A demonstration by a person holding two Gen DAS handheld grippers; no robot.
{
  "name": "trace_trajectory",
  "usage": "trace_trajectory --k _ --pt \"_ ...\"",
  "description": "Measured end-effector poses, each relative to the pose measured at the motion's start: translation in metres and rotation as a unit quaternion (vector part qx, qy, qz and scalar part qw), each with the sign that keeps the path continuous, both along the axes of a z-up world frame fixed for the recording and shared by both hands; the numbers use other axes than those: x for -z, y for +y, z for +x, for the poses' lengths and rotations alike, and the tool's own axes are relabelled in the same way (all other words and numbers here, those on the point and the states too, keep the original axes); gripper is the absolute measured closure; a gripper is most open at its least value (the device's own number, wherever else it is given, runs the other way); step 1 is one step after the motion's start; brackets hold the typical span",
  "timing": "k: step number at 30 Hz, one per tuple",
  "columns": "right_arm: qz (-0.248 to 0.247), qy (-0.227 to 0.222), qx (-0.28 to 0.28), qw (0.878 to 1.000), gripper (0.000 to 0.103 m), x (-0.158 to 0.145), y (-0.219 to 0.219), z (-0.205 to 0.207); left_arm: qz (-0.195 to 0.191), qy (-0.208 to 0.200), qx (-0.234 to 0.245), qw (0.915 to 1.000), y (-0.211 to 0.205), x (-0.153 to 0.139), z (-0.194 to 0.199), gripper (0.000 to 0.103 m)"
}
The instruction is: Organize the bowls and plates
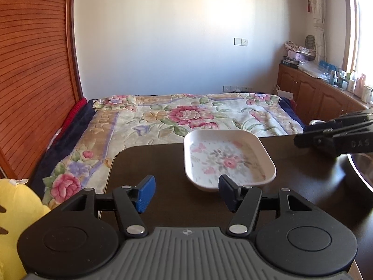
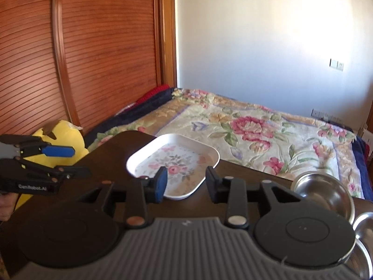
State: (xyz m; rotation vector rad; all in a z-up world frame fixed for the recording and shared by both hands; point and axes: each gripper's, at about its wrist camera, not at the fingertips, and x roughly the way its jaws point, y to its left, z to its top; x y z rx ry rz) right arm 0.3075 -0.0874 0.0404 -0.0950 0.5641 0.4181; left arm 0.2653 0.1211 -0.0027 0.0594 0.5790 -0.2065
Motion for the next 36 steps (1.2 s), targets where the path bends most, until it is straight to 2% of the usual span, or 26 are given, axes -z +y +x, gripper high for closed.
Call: trace_trajectory --k 5,8,15,17,20,23,26,28,31,36 --pt "-0.001 0.037 0.005 0.999 0.065 0.008 0.006 0.029 0.000 0.006 0.008 0.9999 -0.003 0.004 0.029 0.040" --pt "-0.014 0.054 0.006 0.998 0.065 0.012 0.010 0.043 -0.003 0.014 0.013 0.9998 -0.004 0.009 0.045 0.045" --pt "-0.039 0.095 0.006 0.995 0.065 0.023 0.013 0.074 -0.002 0.040 0.022 0.9990 -0.006 0.024 0.077 0.071" --pt "-0.039 0.107 0.008 0.993 0.065 0.026 0.012 0.081 -0.001 0.041 0.025 0.9988 -0.007 0.026 0.084 0.071" --pt "-0.045 0.122 0.007 0.992 0.075 0.030 0.014 0.091 0.002 0.045 0.028 0.9986 -0.007 0.031 0.092 0.073" --pt "-0.044 0.133 0.009 0.990 0.077 0.034 0.014 0.097 0.004 0.049 0.028 0.9984 -0.007 0.035 0.097 0.075" --pt "-0.050 0.142 0.011 0.989 0.077 0.038 0.015 0.101 0.001 0.054 0.028 0.9981 -0.008 0.038 0.100 0.080" --pt "-0.050 0.149 0.009 0.988 0.078 0.041 0.015 0.103 0.000 0.058 0.033 0.9978 -0.009 0.041 0.100 0.088" --pt "-0.050 0.157 0.000 0.986 0.084 0.042 0.016 0.105 0.001 0.061 0.033 0.9976 -0.010 0.042 0.101 0.088" --pt "-0.054 0.160 -0.002 0.986 0.086 0.043 0.020 0.105 0.002 0.061 0.034 0.9975 -0.012 0.045 0.101 0.088"
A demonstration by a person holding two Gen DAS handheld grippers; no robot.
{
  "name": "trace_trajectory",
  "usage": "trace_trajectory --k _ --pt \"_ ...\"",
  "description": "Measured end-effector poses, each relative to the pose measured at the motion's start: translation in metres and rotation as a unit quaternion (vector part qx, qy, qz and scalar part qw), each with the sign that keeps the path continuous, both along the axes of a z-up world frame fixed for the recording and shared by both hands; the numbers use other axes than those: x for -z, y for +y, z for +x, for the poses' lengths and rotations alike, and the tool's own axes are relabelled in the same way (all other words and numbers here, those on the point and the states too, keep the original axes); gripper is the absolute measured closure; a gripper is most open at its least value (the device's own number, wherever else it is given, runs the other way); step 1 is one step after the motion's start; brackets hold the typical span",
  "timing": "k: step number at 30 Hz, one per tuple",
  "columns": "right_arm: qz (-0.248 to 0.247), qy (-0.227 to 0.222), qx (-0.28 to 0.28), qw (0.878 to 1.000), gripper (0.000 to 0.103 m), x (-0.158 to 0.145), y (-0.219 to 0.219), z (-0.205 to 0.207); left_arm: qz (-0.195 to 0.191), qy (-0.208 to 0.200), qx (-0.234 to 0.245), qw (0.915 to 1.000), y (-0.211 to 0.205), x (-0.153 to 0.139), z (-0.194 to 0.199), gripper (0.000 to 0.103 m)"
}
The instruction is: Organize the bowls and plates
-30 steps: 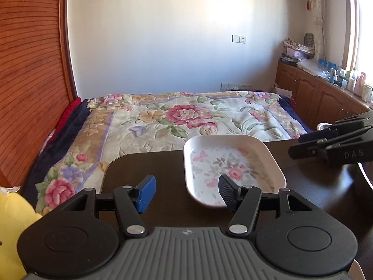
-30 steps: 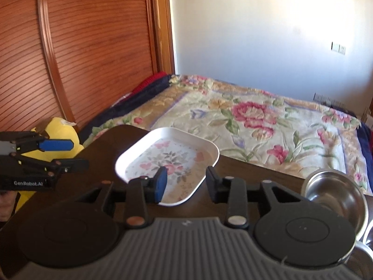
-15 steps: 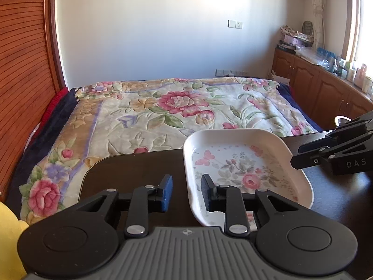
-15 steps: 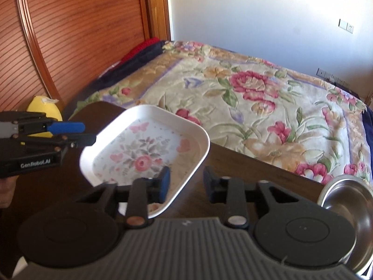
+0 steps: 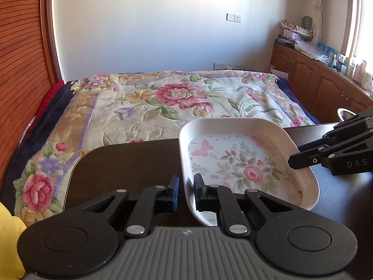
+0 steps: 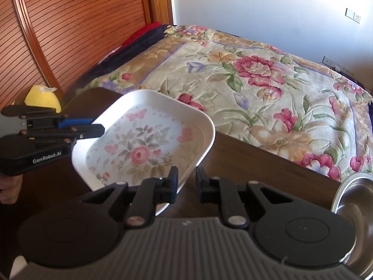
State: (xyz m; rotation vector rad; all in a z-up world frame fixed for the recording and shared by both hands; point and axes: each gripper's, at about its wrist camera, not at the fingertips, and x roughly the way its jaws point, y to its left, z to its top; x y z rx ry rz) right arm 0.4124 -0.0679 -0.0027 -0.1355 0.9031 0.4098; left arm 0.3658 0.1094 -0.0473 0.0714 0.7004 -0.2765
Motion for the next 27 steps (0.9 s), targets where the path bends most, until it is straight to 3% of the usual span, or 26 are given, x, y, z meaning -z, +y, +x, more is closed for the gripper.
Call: trace_trajectory --k 17,27 --pt "0.008 0.006 0.001 1.000 0.086 0.007 0.003 0.000 0.011 0.001 0.003 0.9999 -0.004 -0.001 -0.004 0.091" --pt "0.018 0.006 0.000 1.000 0.089 0.002 0.000 -0.005 0.018 0.010 0.003 0.9998 -0.002 -0.011 -0.025 0.091"
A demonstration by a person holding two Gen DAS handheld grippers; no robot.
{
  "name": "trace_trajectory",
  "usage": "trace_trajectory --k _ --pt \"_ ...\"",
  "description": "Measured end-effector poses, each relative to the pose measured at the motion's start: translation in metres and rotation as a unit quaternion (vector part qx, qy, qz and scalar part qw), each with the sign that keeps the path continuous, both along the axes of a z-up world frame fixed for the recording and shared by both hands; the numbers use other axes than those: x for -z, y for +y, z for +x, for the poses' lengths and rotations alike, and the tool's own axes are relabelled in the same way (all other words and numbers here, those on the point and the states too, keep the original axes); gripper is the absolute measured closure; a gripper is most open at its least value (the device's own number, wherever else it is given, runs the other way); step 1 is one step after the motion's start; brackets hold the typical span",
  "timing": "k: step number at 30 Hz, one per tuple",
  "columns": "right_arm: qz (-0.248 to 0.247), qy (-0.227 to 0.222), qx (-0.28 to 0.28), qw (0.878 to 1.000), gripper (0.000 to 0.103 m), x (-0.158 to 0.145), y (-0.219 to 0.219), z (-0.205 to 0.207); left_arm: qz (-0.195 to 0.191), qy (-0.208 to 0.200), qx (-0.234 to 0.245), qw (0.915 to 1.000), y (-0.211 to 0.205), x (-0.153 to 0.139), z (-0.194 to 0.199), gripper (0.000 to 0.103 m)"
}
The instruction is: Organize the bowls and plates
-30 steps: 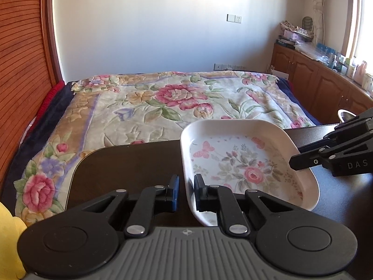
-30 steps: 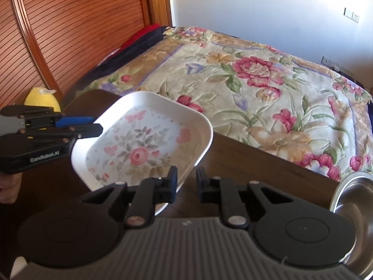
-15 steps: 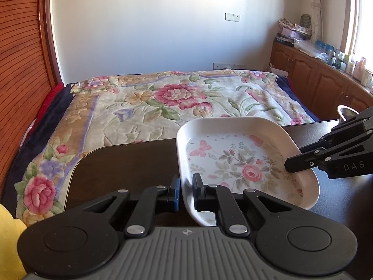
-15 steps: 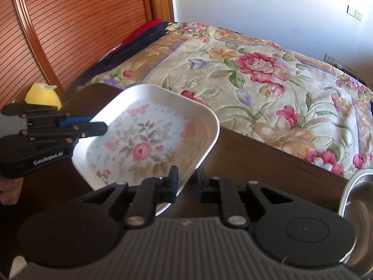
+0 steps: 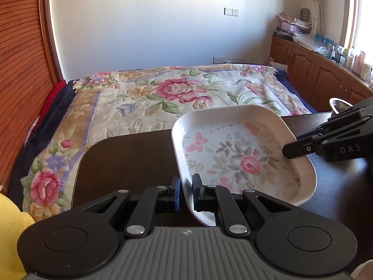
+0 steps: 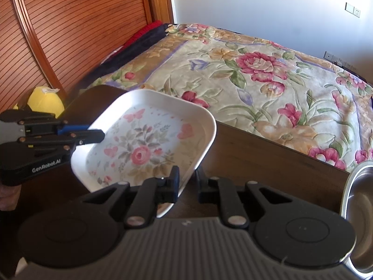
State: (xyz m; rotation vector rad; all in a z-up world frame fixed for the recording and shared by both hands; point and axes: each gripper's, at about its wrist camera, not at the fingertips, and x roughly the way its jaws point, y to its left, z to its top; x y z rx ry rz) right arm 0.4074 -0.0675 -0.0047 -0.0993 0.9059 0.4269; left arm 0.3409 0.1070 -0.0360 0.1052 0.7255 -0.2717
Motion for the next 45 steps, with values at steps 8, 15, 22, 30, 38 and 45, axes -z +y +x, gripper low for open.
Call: trace_trajectory --k 8,15,22,30,38,45 --pt "0.014 -0.012 0.000 1.000 0.090 -0.016 -0.005 -0.017 0.007 -0.013 0.002 0.9999 -0.004 -0.018 -0.024 0.091" --pt "0.009 -0.024 -0.003 1.000 0.090 -0.030 -0.008 -0.038 0.008 -0.025 0.008 0.9996 -0.006 -0.034 -0.049 0.092" --pt "0.008 -0.039 -0.004 0.999 0.090 -0.042 -0.012 -0.061 0.019 -0.038 0.013 0.9990 -0.013 -0.048 -0.077 0.092" --pt "0.008 -0.054 -0.009 0.998 0.090 -0.054 -0.018 -0.089 0.024 -0.049 0.015 0.9984 -0.016 -0.059 -0.107 0.091" --pt "0.006 -0.069 -0.010 0.998 0.090 -0.064 -0.026 -0.116 0.030 -0.062 0.026 0.9973 -0.024 -0.066 -0.138 0.091" --pt "0.005 -0.078 -0.010 0.997 0.090 -0.066 -0.031 -0.135 0.030 -0.062 0.029 0.9972 -0.028 -0.064 -0.158 0.091"
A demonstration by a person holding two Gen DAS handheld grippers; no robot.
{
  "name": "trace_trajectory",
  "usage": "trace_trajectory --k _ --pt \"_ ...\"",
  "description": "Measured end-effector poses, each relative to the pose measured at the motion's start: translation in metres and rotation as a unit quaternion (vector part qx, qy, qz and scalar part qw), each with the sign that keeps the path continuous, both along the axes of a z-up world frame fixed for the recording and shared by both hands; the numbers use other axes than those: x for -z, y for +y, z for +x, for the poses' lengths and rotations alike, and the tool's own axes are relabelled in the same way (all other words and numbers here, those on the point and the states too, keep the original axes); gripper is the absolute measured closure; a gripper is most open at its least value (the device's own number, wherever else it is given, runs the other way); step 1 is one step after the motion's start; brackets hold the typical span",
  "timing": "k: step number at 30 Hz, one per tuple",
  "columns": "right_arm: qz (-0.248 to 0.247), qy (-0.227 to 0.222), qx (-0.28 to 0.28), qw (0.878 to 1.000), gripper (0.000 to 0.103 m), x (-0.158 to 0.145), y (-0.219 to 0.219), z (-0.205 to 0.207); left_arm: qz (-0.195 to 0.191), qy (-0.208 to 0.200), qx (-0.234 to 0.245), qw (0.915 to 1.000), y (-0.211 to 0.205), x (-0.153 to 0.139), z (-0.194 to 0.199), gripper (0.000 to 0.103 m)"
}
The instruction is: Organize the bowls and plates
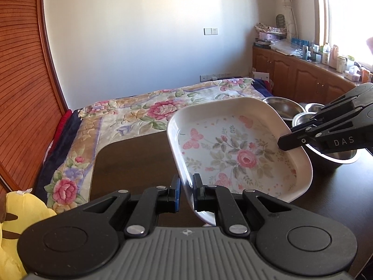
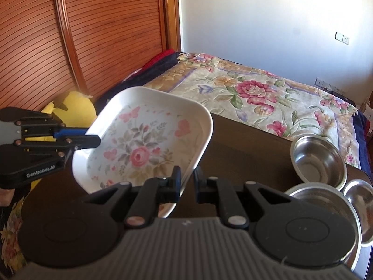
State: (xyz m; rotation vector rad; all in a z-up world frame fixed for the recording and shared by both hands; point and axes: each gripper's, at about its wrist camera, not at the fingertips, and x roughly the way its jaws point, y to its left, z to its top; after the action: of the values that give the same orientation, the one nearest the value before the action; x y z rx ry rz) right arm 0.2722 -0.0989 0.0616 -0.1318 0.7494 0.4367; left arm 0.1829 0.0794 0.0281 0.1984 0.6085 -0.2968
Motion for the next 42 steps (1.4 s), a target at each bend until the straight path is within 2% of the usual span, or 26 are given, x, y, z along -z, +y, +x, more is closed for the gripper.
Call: trace_trajectory --k 22,34,42 --pt "0.025 0.011 -0.008 1.000 0.090 0.020 -0.007 -0.059 -0.015 0.017 -0.010 0.9997 0.005 0.025 -0.066 0.091" --pt "0.040 0.029 -0.018 0.999 0.090 0.043 -0.009 -0.074 -0.019 0.031 -0.010 0.9993 0.007 0.045 -0.082 0.091" --pt "0.041 0.024 -0.019 0.999 0.090 0.046 -0.006 -0.082 -0.020 0.039 -0.018 0.9989 0.009 0.053 -0.082 0.092"
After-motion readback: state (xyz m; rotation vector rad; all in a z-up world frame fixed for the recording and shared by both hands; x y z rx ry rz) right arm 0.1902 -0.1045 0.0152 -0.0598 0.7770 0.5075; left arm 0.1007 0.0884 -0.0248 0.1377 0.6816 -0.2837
